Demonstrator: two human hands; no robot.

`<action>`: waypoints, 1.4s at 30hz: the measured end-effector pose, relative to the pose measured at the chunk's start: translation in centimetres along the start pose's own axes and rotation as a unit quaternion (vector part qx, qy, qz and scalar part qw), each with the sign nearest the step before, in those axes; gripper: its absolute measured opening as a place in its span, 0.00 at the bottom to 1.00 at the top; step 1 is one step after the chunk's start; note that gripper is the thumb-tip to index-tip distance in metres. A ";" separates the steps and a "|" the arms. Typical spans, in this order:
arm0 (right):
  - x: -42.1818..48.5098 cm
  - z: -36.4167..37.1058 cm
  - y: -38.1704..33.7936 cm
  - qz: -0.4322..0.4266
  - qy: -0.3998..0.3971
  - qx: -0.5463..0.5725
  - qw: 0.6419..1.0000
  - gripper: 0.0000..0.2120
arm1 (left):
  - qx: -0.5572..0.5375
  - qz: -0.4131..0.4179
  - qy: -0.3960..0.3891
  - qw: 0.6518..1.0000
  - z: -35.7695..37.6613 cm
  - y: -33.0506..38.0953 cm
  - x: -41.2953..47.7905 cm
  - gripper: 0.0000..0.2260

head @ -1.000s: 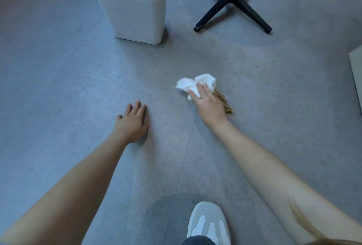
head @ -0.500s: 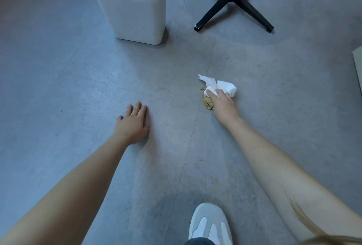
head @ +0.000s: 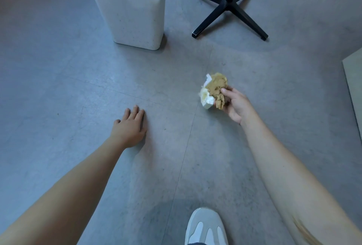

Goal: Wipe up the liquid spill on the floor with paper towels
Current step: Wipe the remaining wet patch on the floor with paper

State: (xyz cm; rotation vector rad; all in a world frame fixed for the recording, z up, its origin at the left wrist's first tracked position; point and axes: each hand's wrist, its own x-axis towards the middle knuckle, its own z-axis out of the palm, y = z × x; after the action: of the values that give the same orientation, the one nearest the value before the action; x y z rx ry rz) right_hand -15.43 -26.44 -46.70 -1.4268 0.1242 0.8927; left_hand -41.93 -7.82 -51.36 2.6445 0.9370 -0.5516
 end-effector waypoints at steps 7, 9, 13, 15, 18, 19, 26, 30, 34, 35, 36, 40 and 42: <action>0.0 -2.4 2.9 -0.077 0.224 -0.436 0.868 0.18 | 0.010 0.005 0.017 1.000 0.0 0.2 -0.1 0.27; -0.2 -2.2 2.7 -0.145 0.213 -0.492 0.831 0.27 | 0.009 0.004 0.014 1.000 0.0 0.1 -0.1 0.27; -0.6 -1.1 2.4 -0.276 0.115 -0.657 0.692 0.31 | 0.012 0.003 0.012 1.000 0.2 0.0 -0.1 0.27; 0.0 -0.4 2.5 -0.280 0.050 -0.766 0.577 0.28 | 0.013 0.001 0.011 1.000 0.2 0.0 0.0 0.27; 1.6 0.6 2.9 -0.226 -0.012 -0.877 0.425 0.25 | 0.014 0.001 0.013 1.000 0.2 0.1 0.0 0.27; 2.1 0.9 3.2 -0.204 -0.022 -0.898 0.389 0.25 | 0.014 0.002 0.013 1.000 0.2 0.0 0.0 0.27; 1.3 1.3 5.2 -0.240 -0.007 -0.922 0.302 0.25 | 0.018 -0.002 0.008 1.000 0.2 0.1 0.0 0.27; 1.0 0.1 6.1 -0.288 -0.013 -0.921 0.260 0.23 | 0.017 -0.002 0.010 1.000 0.3 0.1 0.0 0.28; 0.5 1.2 4.0 -0.314 -0.023 -0.883 0.349 0.12 | 0.014 -0.007 0.007 1.000 0.3 0.3 -0.1 0.28; 0.4 1.5 3.4 -0.280 -0.022 -0.864 0.418 0.12 | 0.012 -0.008 0.005 1.000 0.3 0.3 -0.2 0.28; 0.6 1.5 2.8 -0.276 0.003 -0.825 0.493 0.14 | 0.010 -0.009 0.005 1.000 0.3 0.3 -0.2 0.28; 0.6 1.4 0.4 -0.280 0.127 -0.604 0.735 0.09 | 0.012 -0.009 0.006 1.000 0.3 0.2 -0.2 0.28; 0.7 0.9 -0.4 -0.278 0.165 -0.542 0.776 0.06 | 0.012 -0.009 0.006 1.000 0.4 0.2 -0.2 0.28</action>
State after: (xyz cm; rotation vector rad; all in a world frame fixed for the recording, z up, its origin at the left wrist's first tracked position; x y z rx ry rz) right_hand -15.14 -25.27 -46.61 -2.5031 -0.6371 0.1282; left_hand -42.08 -8.19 -51.61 2.6657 0.9628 -0.5561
